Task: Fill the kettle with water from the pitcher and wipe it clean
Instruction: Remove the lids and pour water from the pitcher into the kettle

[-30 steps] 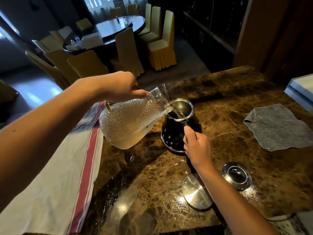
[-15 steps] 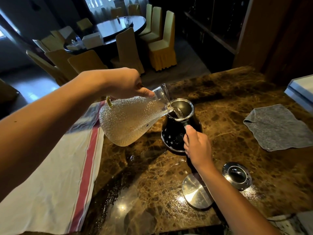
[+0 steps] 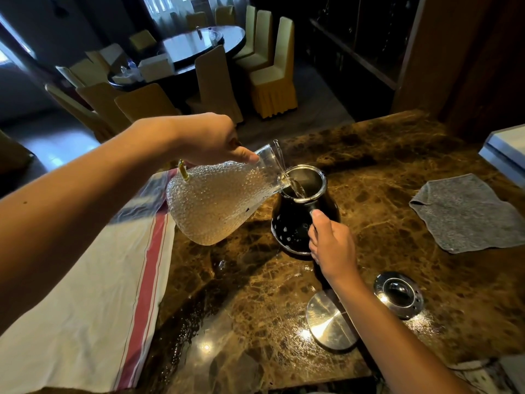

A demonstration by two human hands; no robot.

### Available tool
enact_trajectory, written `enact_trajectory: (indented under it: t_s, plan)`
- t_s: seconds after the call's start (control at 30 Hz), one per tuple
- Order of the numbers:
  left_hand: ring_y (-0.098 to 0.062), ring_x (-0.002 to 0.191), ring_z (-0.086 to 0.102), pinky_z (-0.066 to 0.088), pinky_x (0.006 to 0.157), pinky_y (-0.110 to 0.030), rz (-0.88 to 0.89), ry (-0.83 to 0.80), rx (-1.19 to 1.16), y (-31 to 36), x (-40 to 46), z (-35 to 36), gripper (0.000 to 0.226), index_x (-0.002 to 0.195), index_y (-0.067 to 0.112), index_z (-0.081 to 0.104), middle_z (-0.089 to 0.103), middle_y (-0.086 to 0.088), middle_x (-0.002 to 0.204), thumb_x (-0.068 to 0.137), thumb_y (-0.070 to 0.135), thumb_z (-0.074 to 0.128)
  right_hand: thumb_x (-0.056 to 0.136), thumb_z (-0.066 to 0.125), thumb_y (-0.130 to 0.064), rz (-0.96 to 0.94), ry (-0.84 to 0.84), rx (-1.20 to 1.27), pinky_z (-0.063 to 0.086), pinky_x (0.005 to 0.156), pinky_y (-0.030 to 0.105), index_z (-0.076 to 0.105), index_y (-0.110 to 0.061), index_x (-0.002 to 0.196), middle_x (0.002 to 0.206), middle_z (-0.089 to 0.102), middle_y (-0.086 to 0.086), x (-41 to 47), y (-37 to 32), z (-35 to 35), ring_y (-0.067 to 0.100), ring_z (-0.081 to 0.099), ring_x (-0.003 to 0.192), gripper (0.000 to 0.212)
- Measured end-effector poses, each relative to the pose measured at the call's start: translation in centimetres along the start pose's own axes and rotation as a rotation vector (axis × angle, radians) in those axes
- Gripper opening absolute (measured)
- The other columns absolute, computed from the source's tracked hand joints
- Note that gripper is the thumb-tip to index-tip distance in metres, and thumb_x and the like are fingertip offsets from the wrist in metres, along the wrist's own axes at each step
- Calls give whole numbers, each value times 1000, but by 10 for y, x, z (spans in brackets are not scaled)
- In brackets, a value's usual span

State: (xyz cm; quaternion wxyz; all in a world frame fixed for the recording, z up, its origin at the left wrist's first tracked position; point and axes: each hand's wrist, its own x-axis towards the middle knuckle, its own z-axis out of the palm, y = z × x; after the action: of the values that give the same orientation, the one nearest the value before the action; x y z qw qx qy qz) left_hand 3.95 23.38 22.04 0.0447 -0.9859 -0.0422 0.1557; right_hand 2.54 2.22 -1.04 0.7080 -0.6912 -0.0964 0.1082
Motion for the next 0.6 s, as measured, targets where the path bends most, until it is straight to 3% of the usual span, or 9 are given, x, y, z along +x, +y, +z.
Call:
enact_trajectory:
  t_s: [0.47,0.6]
  plan:
    - [-24,60,54,41,55,-31,-11,-3,19,2,2,0,73,79,3,63,58,-10,67,78,75,47,98,47,-51,-8,-5,10,18,49,34,29,-7,58,51,28,1,-1,-1,1,23,25,50,62]
    - [-24,61,56,45,58,-32,2,-15,25,2,1,-1,78,79,3,64,59,-11,68,71,77,42,94,48,-56,-1,-16,41,16,51,42,28,-3,59,54,27,7,-2,-3,2,27,25,53,67]
